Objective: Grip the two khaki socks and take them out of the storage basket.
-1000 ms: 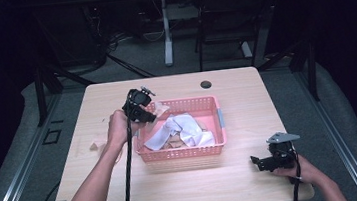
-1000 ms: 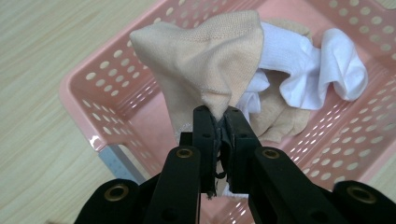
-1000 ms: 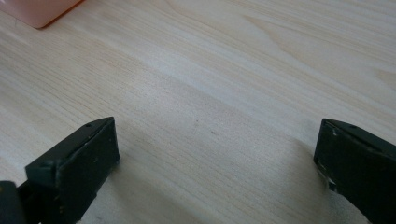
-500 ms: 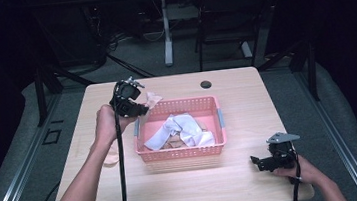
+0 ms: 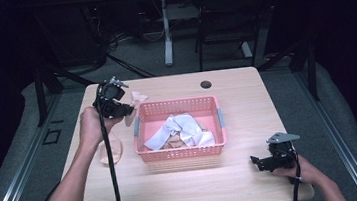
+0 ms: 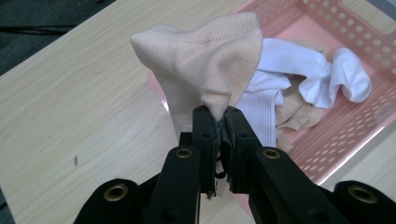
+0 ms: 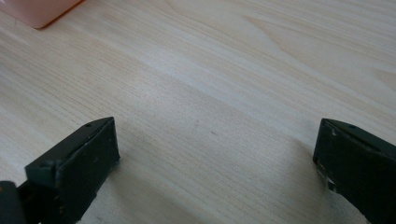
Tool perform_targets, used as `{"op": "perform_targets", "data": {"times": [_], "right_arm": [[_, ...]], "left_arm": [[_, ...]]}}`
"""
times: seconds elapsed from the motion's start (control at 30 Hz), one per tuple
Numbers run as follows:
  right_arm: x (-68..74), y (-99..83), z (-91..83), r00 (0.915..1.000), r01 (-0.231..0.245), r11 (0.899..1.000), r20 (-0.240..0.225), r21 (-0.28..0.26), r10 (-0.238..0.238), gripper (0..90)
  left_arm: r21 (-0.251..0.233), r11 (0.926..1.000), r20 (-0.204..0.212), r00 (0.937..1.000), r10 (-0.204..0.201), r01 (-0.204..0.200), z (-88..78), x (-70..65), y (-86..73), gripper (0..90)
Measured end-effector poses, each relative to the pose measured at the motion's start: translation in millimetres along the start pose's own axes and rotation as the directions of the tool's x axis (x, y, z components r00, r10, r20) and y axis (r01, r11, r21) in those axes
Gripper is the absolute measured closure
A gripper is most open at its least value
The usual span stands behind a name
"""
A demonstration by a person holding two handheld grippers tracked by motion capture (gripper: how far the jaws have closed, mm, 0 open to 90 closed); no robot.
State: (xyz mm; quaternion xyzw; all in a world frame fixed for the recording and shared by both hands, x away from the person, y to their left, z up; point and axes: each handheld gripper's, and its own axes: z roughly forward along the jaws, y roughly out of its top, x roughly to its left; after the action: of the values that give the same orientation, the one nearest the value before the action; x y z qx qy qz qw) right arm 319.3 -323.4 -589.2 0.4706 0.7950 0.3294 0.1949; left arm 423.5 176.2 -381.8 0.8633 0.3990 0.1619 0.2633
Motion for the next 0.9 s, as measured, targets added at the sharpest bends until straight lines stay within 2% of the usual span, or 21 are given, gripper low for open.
{"op": "perform_targets", "data": {"times": [0.17,0.63,0.9], "right_arm": [[-0.1,0.0,0.0,1.0000,0.001,1.000,0.000,0.000,-0.001,0.0],[0.0,0.0,0.0,1.0000,0.000,1.000,0.001,0.000,0.000,0.0],[0.0,0.0,-0.1,1.0000,0.000,1.000,0.001,0.001,0.000,0.0]], "left_arm": [[0.003,0.9992,-0.027,0.9988,-0.040,0.041,-6.3,11.5,-10.9,84.5],[0.005,0.9932,-0.049,0.9921,-0.116,0.116,-16.4,38.2,-46.2,84.3],[0.013,0.9894,-0.063,0.9877,-0.143,0.144,-15.6,46.1,-60.7,84.2]]}}
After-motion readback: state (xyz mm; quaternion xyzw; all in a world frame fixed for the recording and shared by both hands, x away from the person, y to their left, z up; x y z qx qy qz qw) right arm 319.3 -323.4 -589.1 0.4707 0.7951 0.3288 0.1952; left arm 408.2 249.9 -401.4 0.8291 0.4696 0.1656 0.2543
